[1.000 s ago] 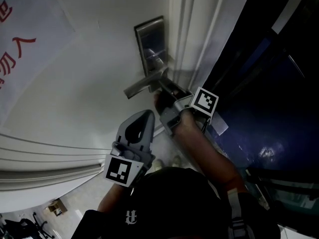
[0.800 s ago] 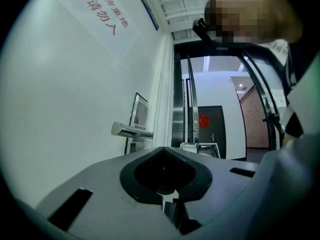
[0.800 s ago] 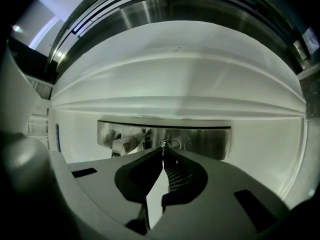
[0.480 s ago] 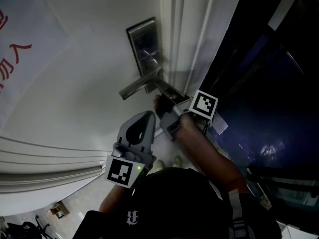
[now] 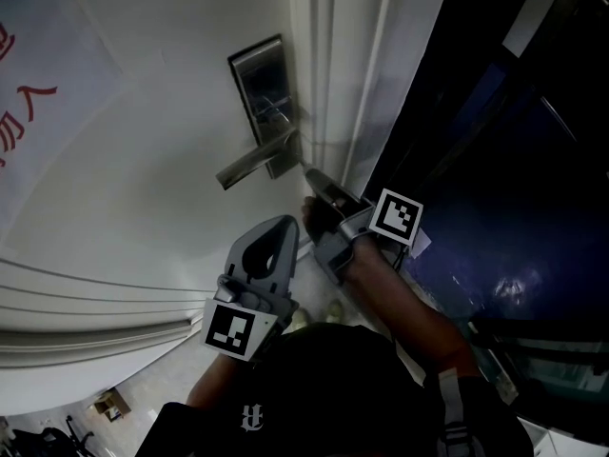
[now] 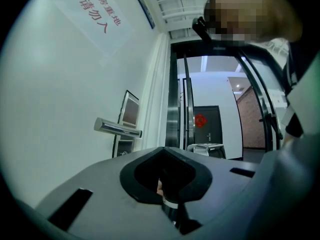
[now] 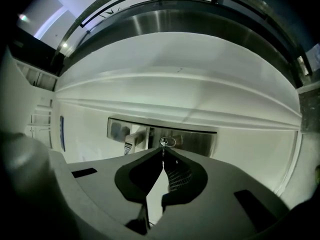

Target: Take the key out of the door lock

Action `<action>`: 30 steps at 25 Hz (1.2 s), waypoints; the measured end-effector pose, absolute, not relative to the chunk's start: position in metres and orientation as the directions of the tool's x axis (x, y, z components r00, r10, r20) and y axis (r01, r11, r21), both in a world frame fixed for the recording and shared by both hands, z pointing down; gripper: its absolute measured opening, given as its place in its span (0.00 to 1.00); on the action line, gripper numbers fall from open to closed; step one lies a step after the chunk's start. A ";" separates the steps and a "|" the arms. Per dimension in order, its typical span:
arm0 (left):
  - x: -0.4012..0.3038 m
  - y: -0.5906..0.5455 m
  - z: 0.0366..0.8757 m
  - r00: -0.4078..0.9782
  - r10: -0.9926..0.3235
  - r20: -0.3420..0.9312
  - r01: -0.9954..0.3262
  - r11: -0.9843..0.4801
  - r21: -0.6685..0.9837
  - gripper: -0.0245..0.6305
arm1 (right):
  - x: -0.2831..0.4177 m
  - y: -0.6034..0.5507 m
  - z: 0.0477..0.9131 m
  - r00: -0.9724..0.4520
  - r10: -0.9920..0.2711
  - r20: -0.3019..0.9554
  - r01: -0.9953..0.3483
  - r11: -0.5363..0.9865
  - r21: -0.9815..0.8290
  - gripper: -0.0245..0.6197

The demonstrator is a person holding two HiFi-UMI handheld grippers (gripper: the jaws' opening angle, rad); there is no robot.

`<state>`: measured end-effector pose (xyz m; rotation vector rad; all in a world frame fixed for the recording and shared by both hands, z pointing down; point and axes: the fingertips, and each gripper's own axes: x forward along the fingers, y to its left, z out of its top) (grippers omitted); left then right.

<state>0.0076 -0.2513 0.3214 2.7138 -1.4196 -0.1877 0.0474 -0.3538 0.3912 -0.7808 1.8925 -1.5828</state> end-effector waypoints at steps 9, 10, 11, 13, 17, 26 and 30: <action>0.029 -0.240 0.318 0.601 -0.795 -0.085 -0.786 -0.607 0.118 0.05 | 0.064 -0.317 0.387 -0.710 -0.702 -0.053 -0.086 0.161 -0.983 0.07; 0.031 -0.239 0.318 0.605 -0.792 -0.087 -0.783 -0.611 0.117 0.05 | 0.066 -0.314 0.388 -0.710 -0.702 -0.048 -0.089 0.158 -0.983 0.07; 0.033 -0.238 0.317 0.609 -0.788 -0.088 -0.780 -0.616 0.116 0.05 | 0.068 -0.312 0.389 -0.709 -0.704 -0.044 -0.092 0.154 -0.984 0.07; 0.037 -0.236 0.318 0.617 -0.782 -0.090 -0.773 -0.623 0.116 0.05 | 0.071 -0.307 0.391 -0.709 -0.704 -0.041 -0.093 0.151 -0.984 0.07; 0.040 -0.234 0.317 0.623 -0.777 -0.089 -0.768 -0.629 0.117 0.05 | 0.071 -0.299 0.389 -0.718 -0.695 -0.047 -0.086 0.156 -0.984 0.07; 0.042 -0.236 0.315 0.623 -0.777 -0.087 -0.770 -0.630 0.106 0.05 | 0.069 -0.297 0.381 -0.723 -0.688 -0.061 -0.080 0.172 -0.982 0.07; 0.040 -0.236 0.314 0.619 -0.780 -0.090 -0.773 -0.626 0.104 0.05 | 0.068 -0.296 0.382 -0.725 -0.687 -0.055 -0.085 0.168 -0.982 0.07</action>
